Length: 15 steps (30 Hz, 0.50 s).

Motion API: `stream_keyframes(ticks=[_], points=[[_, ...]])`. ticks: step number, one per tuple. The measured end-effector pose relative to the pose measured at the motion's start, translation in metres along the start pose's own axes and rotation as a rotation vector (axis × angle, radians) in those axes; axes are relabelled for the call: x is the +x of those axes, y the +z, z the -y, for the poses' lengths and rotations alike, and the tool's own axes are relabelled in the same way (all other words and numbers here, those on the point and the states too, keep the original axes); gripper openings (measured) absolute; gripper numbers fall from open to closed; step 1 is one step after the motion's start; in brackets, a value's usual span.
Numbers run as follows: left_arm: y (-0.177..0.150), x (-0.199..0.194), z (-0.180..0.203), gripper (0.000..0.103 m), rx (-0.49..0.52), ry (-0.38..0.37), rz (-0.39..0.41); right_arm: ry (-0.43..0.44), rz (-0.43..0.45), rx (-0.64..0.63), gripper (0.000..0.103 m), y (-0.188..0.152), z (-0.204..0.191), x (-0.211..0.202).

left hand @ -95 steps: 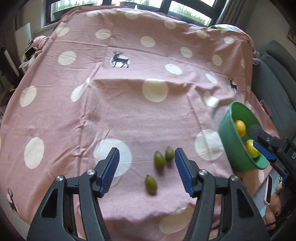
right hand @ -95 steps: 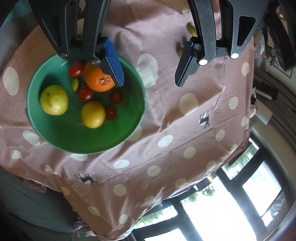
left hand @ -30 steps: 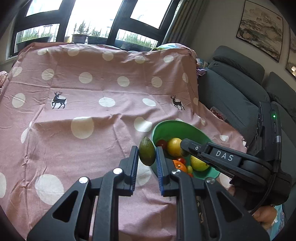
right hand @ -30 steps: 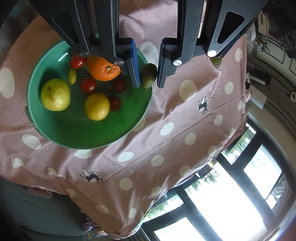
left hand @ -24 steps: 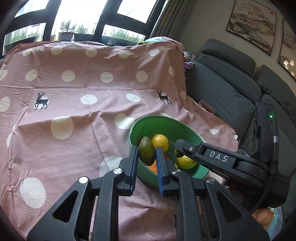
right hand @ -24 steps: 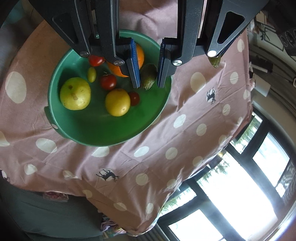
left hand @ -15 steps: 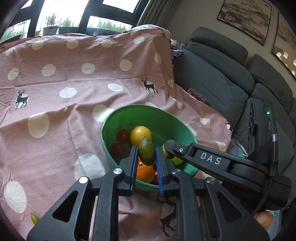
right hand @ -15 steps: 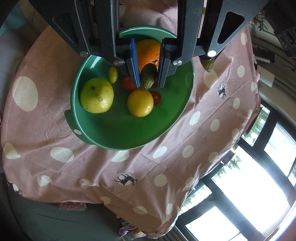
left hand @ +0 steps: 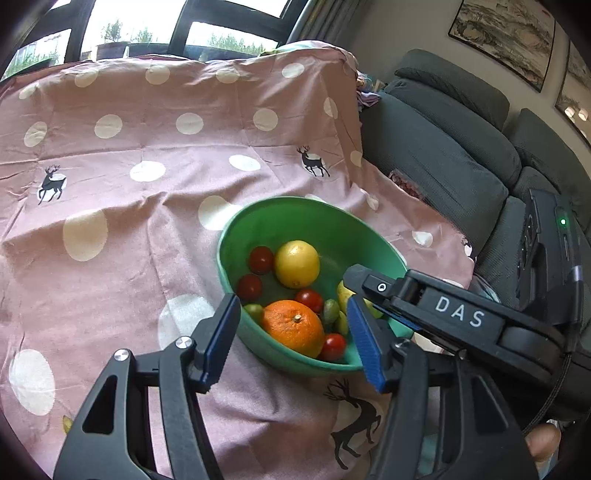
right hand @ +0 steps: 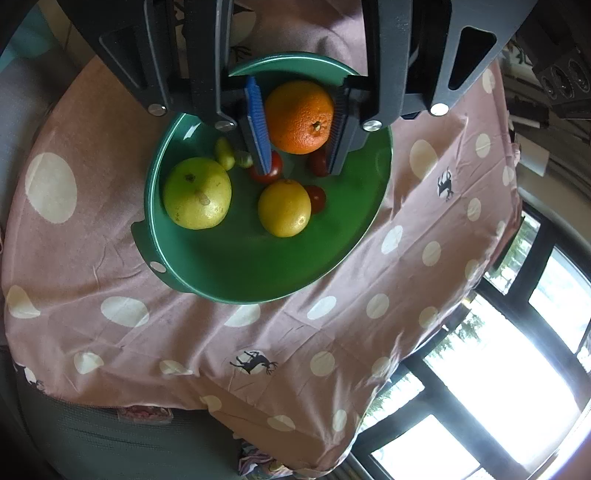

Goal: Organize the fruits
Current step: 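Move the right gripper to the last green olive on the cloth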

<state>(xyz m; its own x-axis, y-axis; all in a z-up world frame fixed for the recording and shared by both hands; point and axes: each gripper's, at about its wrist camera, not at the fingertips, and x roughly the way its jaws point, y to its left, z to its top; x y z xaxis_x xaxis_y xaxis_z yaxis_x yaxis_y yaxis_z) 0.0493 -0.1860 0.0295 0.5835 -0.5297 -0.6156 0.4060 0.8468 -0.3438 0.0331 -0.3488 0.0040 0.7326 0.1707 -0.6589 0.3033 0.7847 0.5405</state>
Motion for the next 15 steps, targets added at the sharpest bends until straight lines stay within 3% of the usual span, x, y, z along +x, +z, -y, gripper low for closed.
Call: stream_keyframes(ticks=[2, 6, 11, 15], points=[[0.0, -0.011, -0.008, 0.067, -0.012, 0.034, 0.014, -0.014, 0.011, -0.024, 0.05, -0.002, -0.006, -0.003], [0.001, -0.037, -0.036, 0.075, -0.07, 0.112, 0.032, -0.002, -0.002, -0.08, 0.05, -0.007, -0.021, -0.006], [-0.002, -0.074, -0.084, 0.076, -0.175, 0.28, 0.036, 0.064, -0.066, -0.164, 0.05, -0.021, -0.051, 0.0], [-0.015, -0.098, -0.121, 0.079, -0.261, 0.321, 0.014, 0.072, -0.112, -0.263, 0.05, -0.039, -0.084, 0.009]])
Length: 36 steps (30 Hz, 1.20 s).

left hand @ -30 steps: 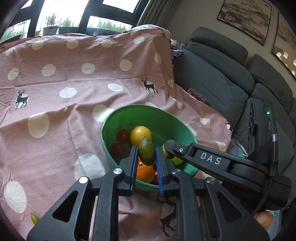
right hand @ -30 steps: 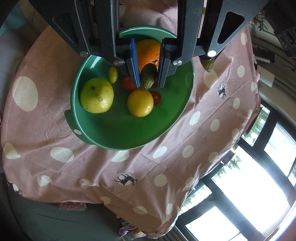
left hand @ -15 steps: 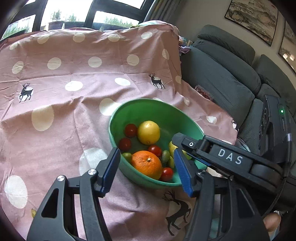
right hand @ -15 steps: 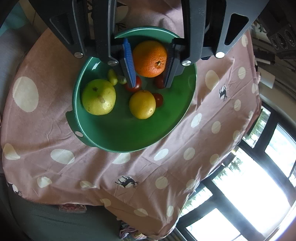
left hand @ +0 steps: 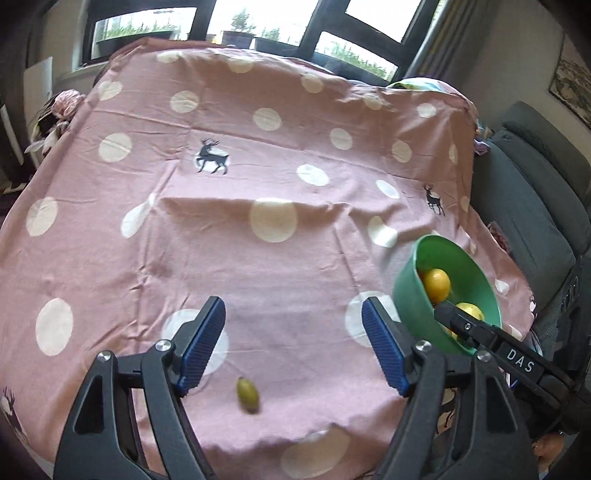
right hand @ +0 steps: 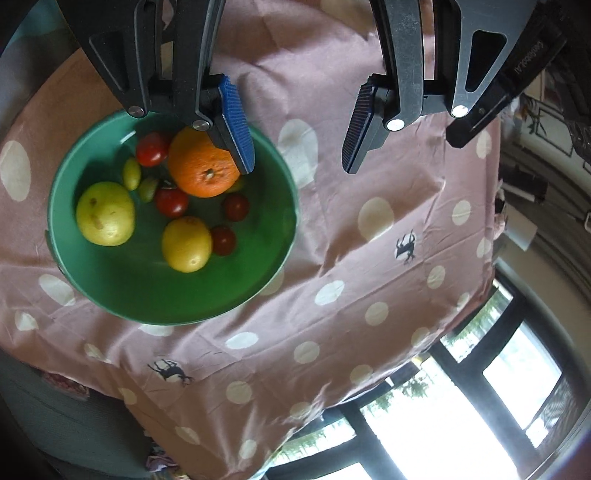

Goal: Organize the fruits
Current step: 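Move the right gripper to the last green olive on the cloth, then close the right gripper around the green olive, then lift the olive with the right gripper and carry it over the bowl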

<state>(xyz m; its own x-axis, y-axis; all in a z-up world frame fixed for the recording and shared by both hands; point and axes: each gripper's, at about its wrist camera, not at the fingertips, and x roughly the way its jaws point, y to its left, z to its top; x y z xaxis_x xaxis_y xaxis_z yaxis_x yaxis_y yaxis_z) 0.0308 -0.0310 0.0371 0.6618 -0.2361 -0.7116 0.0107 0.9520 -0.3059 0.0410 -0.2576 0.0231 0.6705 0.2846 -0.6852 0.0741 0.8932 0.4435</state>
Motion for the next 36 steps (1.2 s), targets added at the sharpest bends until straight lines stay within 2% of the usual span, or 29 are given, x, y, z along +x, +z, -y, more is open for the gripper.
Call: stream_keyframes(ticks=[3, 7, 9, 11, 14, 16, 18, 20, 25, 28, 33, 36], points=[[-0.002, 0.002, -0.026, 0.079, -0.045, 0.026, -0.059, 0.022, -0.043, -0.09, 0.05, -0.011, -0.028, 0.011], [-0.002, 0.005, -0.049, 0.077, -0.114, 0.065, -0.099, 0.14, -0.154, -0.15, 0.05, -0.029, -0.056, 0.032], [-0.006, 0.009, -0.053, 0.074, -0.101, 0.082, -0.144, 0.192, -0.217, -0.193, 0.05, -0.039, -0.071, 0.042], [-0.009, 0.013, -0.057, 0.069, -0.087, 0.144, -0.175, 0.204, -0.263, -0.234, 0.05, -0.049, -0.082, 0.054], [-0.009, 0.015, -0.069, 0.065, -0.129, 0.133, -0.186, 0.203, -0.327, -0.26, 0.044, -0.059, -0.092, 0.071], [-0.01, 0.015, -0.074, 0.062, -0.143, 0.133, -0.194, 0.229, -0.373, -0.27, 0.036, -0.065, -0.096, 0.081], [-0.011, 0.016, -0.075, 0.06, -0.152, 0.127, -0.199, 0.246, -0.403, -0.282, 0.034, -0.071, -0.101, 0.087], [-0.011, 0.016, -0.075, 0.059, -0.151, 0.132, -0.203, 0.23, -0.42, -0.293, 0.033, -0.075, -0.104, 0.094], [-0.011, 0.018, -0.072, 0.059, -0.148, 0.108, -0.208, 0.201, -0.46, -0.308, 0.021, -0.083, -0.109, 0.109], [-0.011, 0.019, -0.071, 0.057, -0.15, 0.088, -0.206, 0.193, -0.443, -0.311, 0.02, -0.083, -0.11, 0.109], [-0.007, 0.015, -0.063, 0.048, -0.152, 0.026, -0.163, 0.23, -0.433, -0.163, 0.02, -0.065, -0.082, 0.112], [-0.007, 0.018, -0.052, 0.043, -0.132, -0.027, -0.163, 0.249, -0.396, -0.053, 0.02, -0.051, -0.058, 0.108]])
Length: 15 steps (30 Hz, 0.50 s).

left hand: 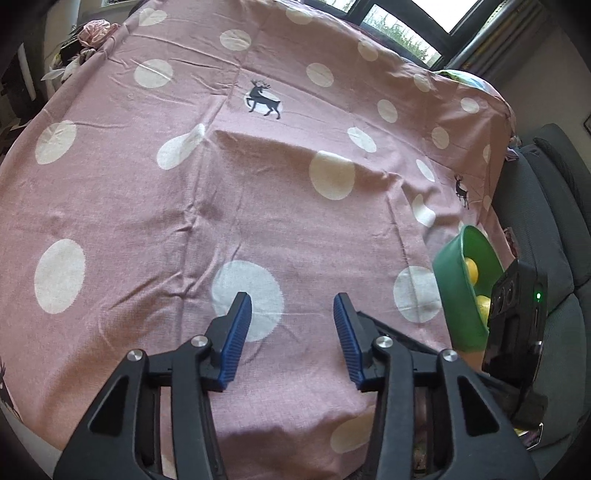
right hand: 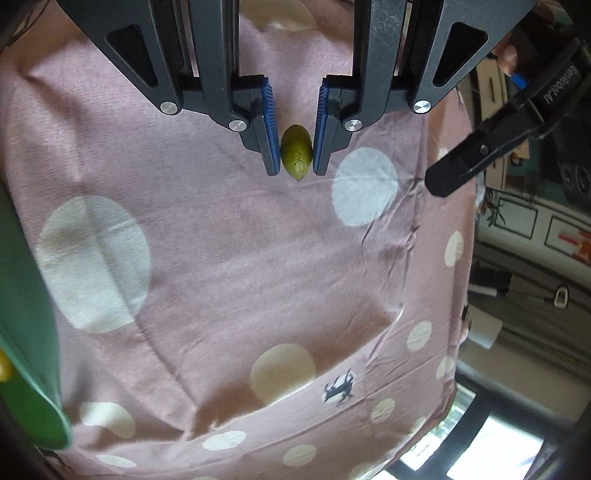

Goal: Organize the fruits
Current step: 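Lift the olive with the right gripper and carry it over the bowl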

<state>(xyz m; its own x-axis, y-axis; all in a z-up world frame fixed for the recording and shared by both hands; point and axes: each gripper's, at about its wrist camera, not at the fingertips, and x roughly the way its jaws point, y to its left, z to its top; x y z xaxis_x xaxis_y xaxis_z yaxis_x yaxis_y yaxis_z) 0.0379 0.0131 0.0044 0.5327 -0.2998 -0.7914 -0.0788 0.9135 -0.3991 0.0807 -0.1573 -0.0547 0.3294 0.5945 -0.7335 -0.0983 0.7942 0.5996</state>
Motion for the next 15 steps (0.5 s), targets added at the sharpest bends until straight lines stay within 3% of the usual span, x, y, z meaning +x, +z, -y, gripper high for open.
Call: stream_keyframes(ticks=[6, 15], points=[[-0.008, 0.01, 0.038, 0.035, 0.109, -0.1, -0.014, 0.116, 0.127, 0.101, 0.02, 0.012, 0.025, -0.036], [-0.022, 0.014, 0.094, 0.021, 0.296, -0.189, 0.078, 0.177, 0.223, 0.153, 0.02, 0.013, 0.041, -0.064]])
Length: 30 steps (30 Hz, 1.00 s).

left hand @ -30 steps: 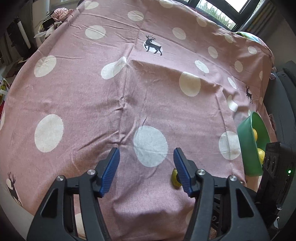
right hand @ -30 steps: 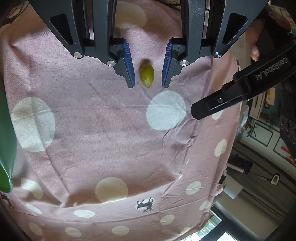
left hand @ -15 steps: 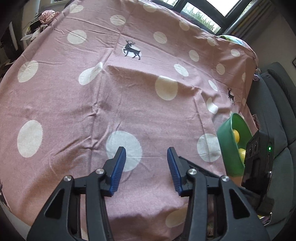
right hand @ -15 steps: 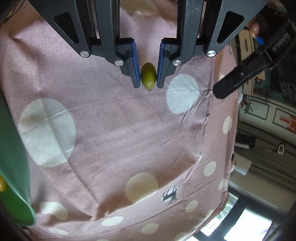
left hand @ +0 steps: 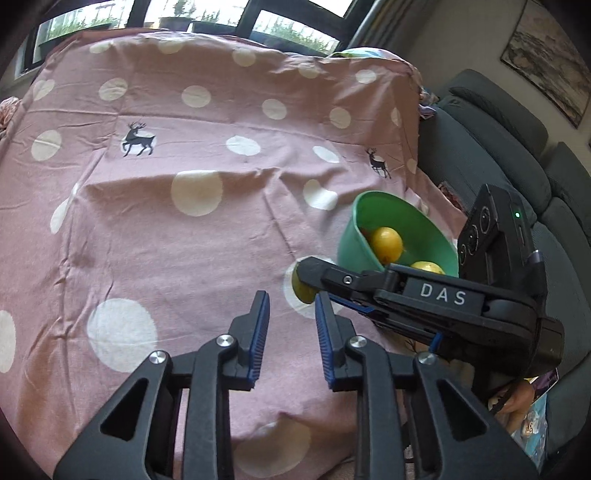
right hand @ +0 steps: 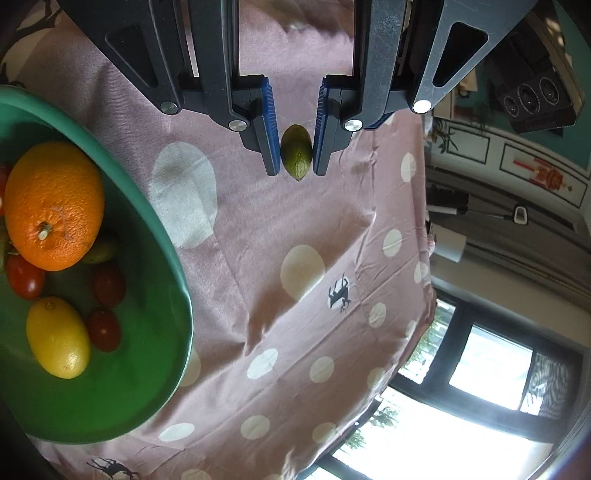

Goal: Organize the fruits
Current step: 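Lift the olive with the right gripper and carry it over the bowl, then lower the olive into the bowl and open the right gripper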

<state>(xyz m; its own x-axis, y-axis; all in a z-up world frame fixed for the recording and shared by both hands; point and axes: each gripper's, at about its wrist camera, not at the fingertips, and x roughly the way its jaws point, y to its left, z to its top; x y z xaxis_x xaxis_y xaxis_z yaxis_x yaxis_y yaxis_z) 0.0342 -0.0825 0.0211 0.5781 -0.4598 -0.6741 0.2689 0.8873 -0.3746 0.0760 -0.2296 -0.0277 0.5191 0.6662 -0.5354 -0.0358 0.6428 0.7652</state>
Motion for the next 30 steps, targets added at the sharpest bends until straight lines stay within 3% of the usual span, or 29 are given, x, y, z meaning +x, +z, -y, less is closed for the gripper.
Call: stream_keyframes(ticks=[6, 18, 24, 30], points=[[0.008, 0.005, 0.033, 0.015, 0.096, -0.028, 0.054, -0.02, 0.078, -0.02, 0.02, 0.004, 0.001, -0.027], [0.018, 0.037, 0.088, 0.015, 0.259, -0.097, 0.084, -0.206, 0.312, -0.018, 0.02, 0.015, 0.013, -0.085], [0.019, 0.057, 0.103, 0.015, 0.282, -0.133, 0.062, -0.313, 0.377, -0.006, 0.02, 0.019, 0.025, -0.101], [0.018, 0.074, 0.112, 0.019, 0.277, -0.117, 0.04, -0.382, 0.392, 0.029, 0.02, 0.022, 0.041, -0.106]])
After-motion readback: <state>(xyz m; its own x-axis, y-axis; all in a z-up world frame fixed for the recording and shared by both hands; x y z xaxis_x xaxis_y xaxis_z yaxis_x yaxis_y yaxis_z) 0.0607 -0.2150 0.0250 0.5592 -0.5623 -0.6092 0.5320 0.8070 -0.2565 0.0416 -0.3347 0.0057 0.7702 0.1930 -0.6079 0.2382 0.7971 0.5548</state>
